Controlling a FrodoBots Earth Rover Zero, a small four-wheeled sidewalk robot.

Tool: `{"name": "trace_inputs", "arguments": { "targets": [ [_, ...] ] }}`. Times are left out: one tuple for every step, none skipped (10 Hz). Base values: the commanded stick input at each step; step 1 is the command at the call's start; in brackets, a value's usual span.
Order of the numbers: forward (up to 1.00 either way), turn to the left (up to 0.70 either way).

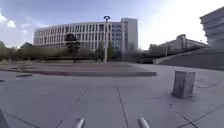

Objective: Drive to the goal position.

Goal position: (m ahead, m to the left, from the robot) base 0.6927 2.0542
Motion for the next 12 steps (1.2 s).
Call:
{"name": "trace_inputs", "arguments": {
  "targets": [
    [0.25,0.41],
    [0.80,0.31],
    [1.00,0.27],
    [1.00,0.27],
    [1.00,0.27],
    [1.00,0.27],
    [0.00,0.00],
    [0.00,0.00],
    [0.00,0.00],
    [0.00,0.11],
    [0.00,0.32],
    [0.22,0.41]
  ]
}}
